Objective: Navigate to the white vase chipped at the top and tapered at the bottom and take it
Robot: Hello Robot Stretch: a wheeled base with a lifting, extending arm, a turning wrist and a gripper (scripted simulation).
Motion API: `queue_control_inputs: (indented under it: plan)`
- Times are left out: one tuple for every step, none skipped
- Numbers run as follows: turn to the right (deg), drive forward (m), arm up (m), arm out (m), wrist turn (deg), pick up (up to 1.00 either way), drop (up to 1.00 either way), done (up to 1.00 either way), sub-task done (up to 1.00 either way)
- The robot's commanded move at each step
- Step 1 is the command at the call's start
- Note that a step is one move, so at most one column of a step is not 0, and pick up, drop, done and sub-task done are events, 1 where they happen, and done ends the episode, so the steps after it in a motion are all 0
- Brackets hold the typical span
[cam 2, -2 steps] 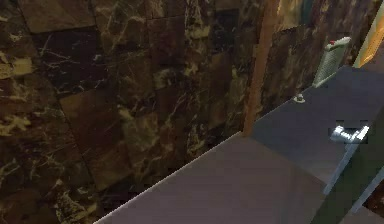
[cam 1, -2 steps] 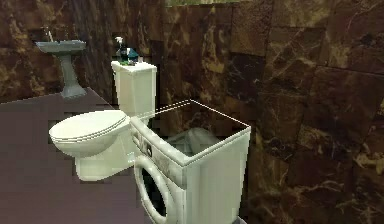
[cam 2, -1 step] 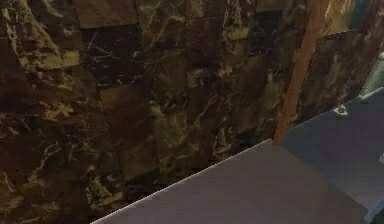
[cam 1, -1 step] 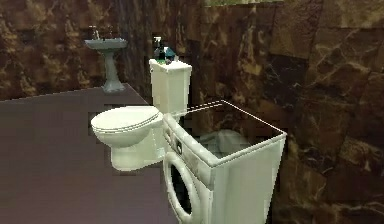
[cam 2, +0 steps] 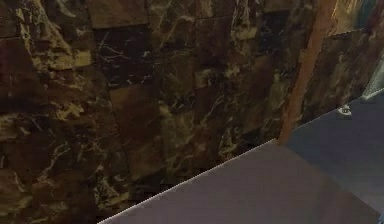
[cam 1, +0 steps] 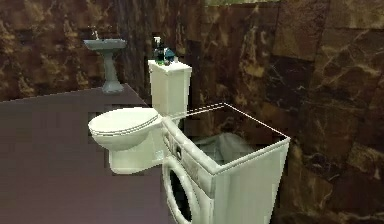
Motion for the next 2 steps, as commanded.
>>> queue_control_inputs:
  plan:
    - [45.0, 0.0, 0.0, 0.0, 0.0, 0.0, 0.0, 0.0, 0.0]
    - [45.0, 0.0, 0.0, 0.0, 0.0, 0.0, 0.0, 0.0, 0.0]
